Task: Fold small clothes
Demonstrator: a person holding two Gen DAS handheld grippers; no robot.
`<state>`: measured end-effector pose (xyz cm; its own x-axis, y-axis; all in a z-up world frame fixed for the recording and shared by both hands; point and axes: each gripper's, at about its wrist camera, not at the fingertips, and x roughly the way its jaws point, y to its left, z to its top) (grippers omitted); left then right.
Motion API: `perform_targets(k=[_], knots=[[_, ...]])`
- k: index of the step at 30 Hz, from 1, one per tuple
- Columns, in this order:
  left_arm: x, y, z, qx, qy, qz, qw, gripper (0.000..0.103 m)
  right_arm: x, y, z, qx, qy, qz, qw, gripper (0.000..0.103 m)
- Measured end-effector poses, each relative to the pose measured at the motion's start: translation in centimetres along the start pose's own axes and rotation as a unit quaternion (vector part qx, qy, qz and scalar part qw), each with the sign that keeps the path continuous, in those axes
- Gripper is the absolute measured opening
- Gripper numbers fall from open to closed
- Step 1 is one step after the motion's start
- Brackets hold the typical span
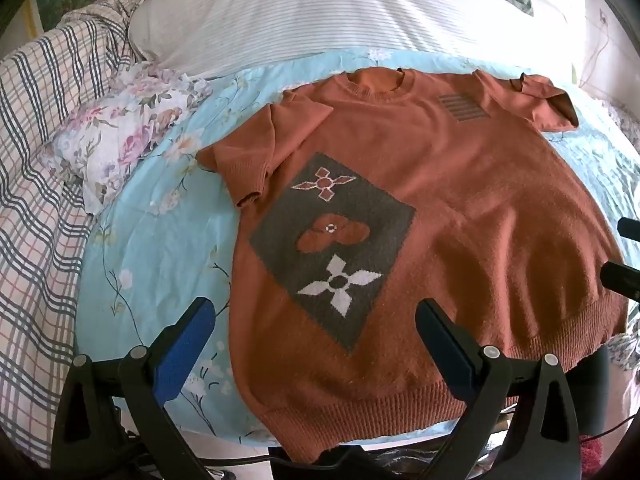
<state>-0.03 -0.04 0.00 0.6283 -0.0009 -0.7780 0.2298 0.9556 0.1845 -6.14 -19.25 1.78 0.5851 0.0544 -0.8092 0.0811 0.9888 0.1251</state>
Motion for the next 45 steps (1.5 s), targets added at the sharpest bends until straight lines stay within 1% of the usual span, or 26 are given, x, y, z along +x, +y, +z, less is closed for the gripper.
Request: perform_targets(k=[4, 6, 17, 18, 24, 29, 33, 37, 38, 41, 42, 45], knots=[[-0.1, -0.1, -0.1, 0.004, -0.002, 0.004, 1.0000, 0.101, 0.2, 0.4, -0.3, 0.003, -0.003, 0.000, 1.000, 0.103], [0.0, 0.0, 0.0, 0.001, 0.000, 0.000, 1.0000, 0.101, 0.1, -0.1, 0.2, 0.001, 0.000, -0.001, 1.000, 0.103], [0.2, -0.1, 0.3, 0.004, 0.002, -0.003, 1.0000, 0.101, -0.1, 0.1, 0.3, 0.000, -0.004, 0.004, 1.000, 0.103], [0.1, -0.1, 0.3, 0.001, -0.003, -0.005, 1.0000, 0.101, -0.1, 0.0, 0.3, 0.001, -0.006, 0.005, 1.000, 0.103], [0.3, -0.1, 0.2, 0.004, -0.005, -0.005, 1.0000, 0.101, -0.1, 0.3, 0.3, 0.000, -0.005, 0.006, 1.000, 0.103], [0.4, -0.1, 0.2, 0.006, -0.007, -0.004, 1.0000, 0.101, 0.2, 0.1, 0.4, -0.007, 0.011, 0.002, 1.000, 0.103], [0.4, -0.1, 0.1, 0.005, -0.021, 0.000, 0.9998, 0.101, 0.2, 0.1, 0.4, -0.001, 0.007, 0.007, 1.000, 0.103], [0.7, -0.2, 0.2, 0.008, -0.012, 0.002, 0.9999, 0.101, 0.4, -0.1, 0.5, 0.000, 0.023, 0.005, 1.000, 0.103], [0.9, -0.3, 0.3, 0.012, 0.001, 0.003, 0.9999, 0.101, 0.3, 0.0, 0.4, 0.000, 0.020, 0.005, 1.000, 0.103], [0.9, -0.2, 0.2, 0.005, -0.009, -0.003, 0.9999, 0.101, 0.5, -0.1, 0.5, -0.002, 0.020, 0.001, 1.000, 0.103], [1.0, -0.3, 0.2, 0.006, -0.005, -0.003, 1.0000, 0.101, 0.5, -0.1, 0.5, -0.001, 0.020, 0.002, 1.000, 0.103], [1.2, -0.3, 0.2, 0.008, -0.006, -0.001, 1.0000, 0.101, 0.6, -0.1, 0.5, -0.001, 0.033, 0.000, 0.999, 0.103]])
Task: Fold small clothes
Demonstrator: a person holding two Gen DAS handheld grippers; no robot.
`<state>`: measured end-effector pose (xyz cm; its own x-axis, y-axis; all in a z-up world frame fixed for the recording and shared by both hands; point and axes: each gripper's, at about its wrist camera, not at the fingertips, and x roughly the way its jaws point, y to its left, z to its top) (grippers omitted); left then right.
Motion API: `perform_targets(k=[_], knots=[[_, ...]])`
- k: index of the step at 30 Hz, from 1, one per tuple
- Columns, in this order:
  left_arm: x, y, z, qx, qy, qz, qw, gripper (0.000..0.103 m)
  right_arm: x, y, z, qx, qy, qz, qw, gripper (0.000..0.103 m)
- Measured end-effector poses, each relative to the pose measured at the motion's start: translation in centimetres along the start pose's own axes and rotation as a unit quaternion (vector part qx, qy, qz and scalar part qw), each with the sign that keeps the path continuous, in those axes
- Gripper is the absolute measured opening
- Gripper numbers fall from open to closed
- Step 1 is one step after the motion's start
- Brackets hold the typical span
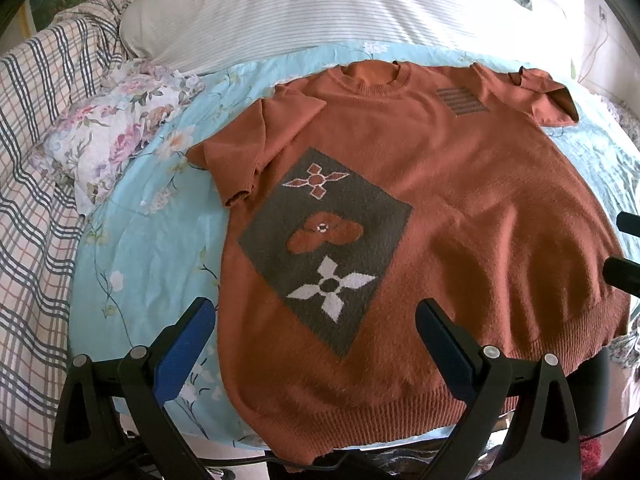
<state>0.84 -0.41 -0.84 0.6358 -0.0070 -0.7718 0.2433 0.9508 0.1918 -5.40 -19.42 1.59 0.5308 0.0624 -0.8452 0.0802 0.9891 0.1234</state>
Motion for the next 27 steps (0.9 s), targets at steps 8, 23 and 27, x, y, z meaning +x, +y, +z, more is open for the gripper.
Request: perform_targets(k=[8, 23, 27], knots=[[0.0, -0.2, 0.3, 0.028, -0.052, 0.043, 0.9973, 0.101, 0.4, -0.6, 0.1, 0.011, -0.008, 0.012, 1.000, 0.103], [2.2, -0.7, 1.0, 0.011, -0.015, 0.009, 0.9998, 0.101, 2.2, -3.7, 1.6, 0.034, -0.005, 0.019, 0.999, 0.103], [2.9, -0.6, 1.6, 0.012, -0.007, 0.012, 0.9998, 0.101, 2.5, -5.9, 2.9, 0.042, -0.015, 0.019, 0.999, 0.102]])
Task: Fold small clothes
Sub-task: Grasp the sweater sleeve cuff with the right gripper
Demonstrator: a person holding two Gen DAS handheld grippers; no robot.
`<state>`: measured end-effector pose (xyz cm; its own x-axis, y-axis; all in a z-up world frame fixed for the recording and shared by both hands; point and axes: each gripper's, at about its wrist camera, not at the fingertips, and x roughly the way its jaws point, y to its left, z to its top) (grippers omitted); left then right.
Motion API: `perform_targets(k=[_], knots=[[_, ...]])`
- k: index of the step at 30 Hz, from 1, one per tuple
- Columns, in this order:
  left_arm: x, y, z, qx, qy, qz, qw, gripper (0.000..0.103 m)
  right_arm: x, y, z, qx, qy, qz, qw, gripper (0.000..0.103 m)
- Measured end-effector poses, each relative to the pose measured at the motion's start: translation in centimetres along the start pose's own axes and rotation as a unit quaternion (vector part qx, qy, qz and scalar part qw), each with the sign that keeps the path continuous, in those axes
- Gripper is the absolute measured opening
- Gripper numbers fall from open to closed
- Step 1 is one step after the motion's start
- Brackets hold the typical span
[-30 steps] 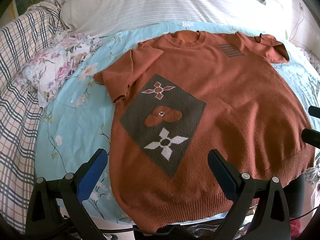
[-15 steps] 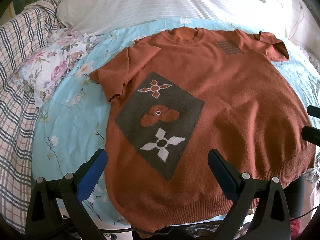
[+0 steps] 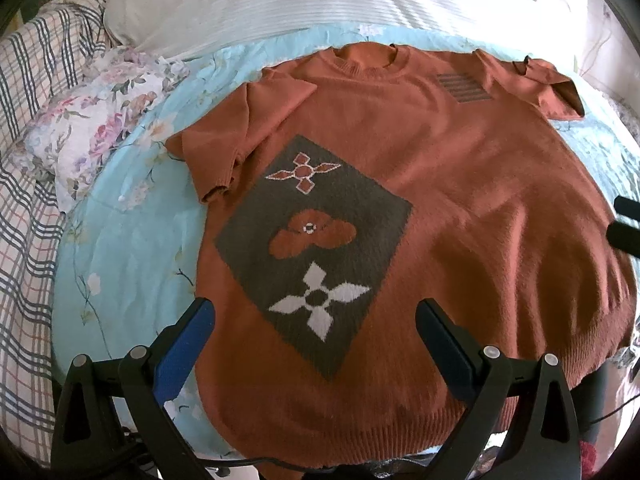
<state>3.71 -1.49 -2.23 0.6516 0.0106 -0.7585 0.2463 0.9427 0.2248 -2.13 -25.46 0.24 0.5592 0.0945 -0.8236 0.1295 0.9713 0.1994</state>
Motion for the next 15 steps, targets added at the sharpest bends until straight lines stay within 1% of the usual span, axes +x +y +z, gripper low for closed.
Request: perform_targets(k=[2, 5, 8, 10, 12, 13, 15], knots=[[0.4, 0.0, 0.3, 0.000, 0.003, 0.000, 1.0000, 0.101, 0.2, -1.5, 1.3, 0.002, -0.006, 0.003, 1.000, 0.102], [0.9, 0.0, 0.7, 0.003, 0.012, 0.003, 0.9999, 0.101, 0.5, -3.8, 3.5, 0.003, -0.016, -0.009, 1.000, 0.097], [1.6, -0.3, 0.9, 0.015, 0.026, 0.012, 0.9995, 0.101, 0.8, -7.1, 6.2, 0.014, -0.032, -0.008, 0.999, 0.094], [2.1, -0.4, 1.1, 0.018, 0.034, 0.014, 0.9992, 0.101, 1.3, -10.0, 8.2, 0.038, -0.041, -0.004, 0.998, 0.085], [2.6, -0.6, 1.4, 0.024, 0.042, 0.018, 0.9986, 0.101, 1.9, -12.6, 9.9, 0.056, -0.048, -0.020, 0.997, 0.077], [2.9, -0.7, 1.5, 0.025, 0.045, 0.018, 0.9985, 0.101, 2.2, -14.1, 10.8, 0.066, -0.054, -0.030, 0.996, 0.072], [3.4, -0.9, 1.9, 0.024, 0.047, 0.015, 0.9985, 0.101, 2.9, -16.5, 12.6, 0.080, -0.062, -0.049, 0.994, 0.066]])
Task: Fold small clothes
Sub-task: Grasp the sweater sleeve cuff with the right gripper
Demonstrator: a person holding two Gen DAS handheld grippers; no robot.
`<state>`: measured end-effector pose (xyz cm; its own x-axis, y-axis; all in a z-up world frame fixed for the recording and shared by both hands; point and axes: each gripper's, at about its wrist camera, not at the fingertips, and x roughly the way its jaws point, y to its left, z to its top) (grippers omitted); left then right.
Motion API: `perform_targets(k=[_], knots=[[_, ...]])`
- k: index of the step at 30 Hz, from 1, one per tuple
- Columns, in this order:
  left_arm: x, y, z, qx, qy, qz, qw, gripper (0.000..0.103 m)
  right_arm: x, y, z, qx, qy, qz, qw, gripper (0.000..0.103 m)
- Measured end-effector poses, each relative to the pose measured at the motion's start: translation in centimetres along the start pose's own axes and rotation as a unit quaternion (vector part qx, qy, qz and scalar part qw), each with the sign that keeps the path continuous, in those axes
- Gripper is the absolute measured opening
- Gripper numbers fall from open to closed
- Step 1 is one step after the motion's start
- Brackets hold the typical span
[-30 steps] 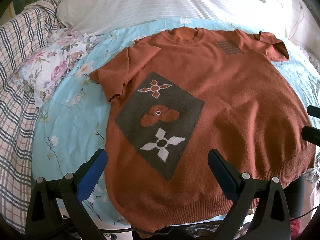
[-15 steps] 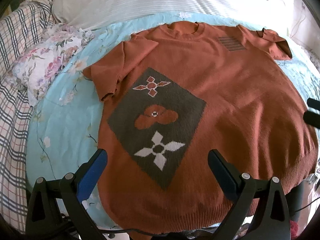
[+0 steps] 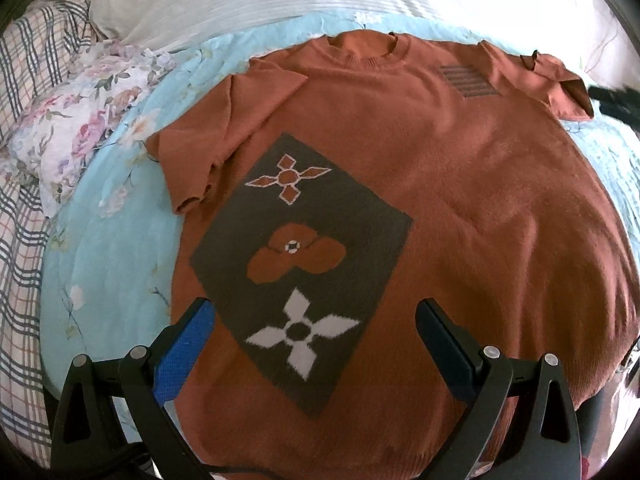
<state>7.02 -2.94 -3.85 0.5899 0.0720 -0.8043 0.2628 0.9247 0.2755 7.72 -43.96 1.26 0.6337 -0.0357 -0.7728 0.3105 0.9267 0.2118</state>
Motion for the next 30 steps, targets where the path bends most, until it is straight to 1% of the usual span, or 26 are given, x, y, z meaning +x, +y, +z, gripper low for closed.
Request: perform_targets(k=[3, 5, 8, 10, 12, 13, 15, 18, 20, 22, 24, 26, 27, 30], knots=[[0.8, -0.2, 0.8, 0.000, 0.008, -0.002, 1.0000, 0.101, 1.6, -1.6, 2.5, 0.002, -0.007, -0.015, 1.000, 0.065], [1.4, -0.3, 1.4, -0.003, 0.009, -0.002, 1.0000, 0.101, 2.9, -1.9, 4.4, -0.024, -0.007, -0.036, 0.999, 0.065], [2.2, -0.5, 2.2, -0.006, 0.013, -0.004, 0.9999, 0.101, 4.2, -2.4, 7.1, -0.044, -0.016, -0.041, 0.998, 0.065], [2.8, -0.6, 2.6, -0.006, 0.017, -0.005, 0.9998, 0.101, 5.4, -2.7, 8.8, -0.075, -0.018, -0.058, 0.995, 0.065], [3.4, -0.9, 2.7, -0.003, 0.025, -0.003, 0.9997, 0.101, 7.0, -2.8, 10.0, -0.104, -0.003, -0.062, 0.993, 0.065], [3.7, -1.0, 2.8, -0.001, 0.027, -0.003, 0.9996, 0.101, 7.1, -3.2, 10.3, -0.114, 0.000, -0.061, 0.992, 0.065], [4.3, -1.2, 3.1, 0.003, 0.032, -0.004, 0.9995, 0.101, 8.6, -3.5, 10.8, -0.139, 0.019, -0.064, 0.988, 0.065], [5.0, -1.2, 3.8, 0.004, 0.033, 0.000, 0.9995, 0.101, 10.1, -4.2, 10.7, -0.152, 0.048, -0.065, 0.985, 0.065], [5.2, -0.9, 4.4, -0.002, 0.030, 0.000, 0.9996, 0.101, 10.4, -4.4, 10.3, -0.161, 0.059, -0.076, 0.982, 0.055], [5.3, -0.6, 5.2, -0.009, 0.024, -0.002, 0.9997, 0.101, 11.2, -4.7, 9.9, -0.158, 0.074, -0.084, 0.981, 0.030], [5.4, -0.4, 5.7, -0.013, 0.020, -0.004, 0.9997, 0.101, 11.0, -4.9, 9.8, -0.138, 0.079, -0.070, 0.985, 0.016], [5.3, -0.2, 6.0, -0.016, 0.019, -0.008, 0.9997, 0.101, 10.1, -4.2, 9.5, -0.125, 0.065, -0.057, 0.988, 0.012], [5.2, -0.2, 6.0, -0.017, 0.018, -0.010, 0.9996, 0.101, 9.6, -3.7, 9.4, -0.114, 0.057, -0.043, 0.991, 0.009], [4.9, -0.1, 5.8, -0.020, 0.015, -0.014, 0.9996, 0.101, 7.9, -1.5, 8.8, -0.075, 0.032, 0.014, 0.997, 0.008]])
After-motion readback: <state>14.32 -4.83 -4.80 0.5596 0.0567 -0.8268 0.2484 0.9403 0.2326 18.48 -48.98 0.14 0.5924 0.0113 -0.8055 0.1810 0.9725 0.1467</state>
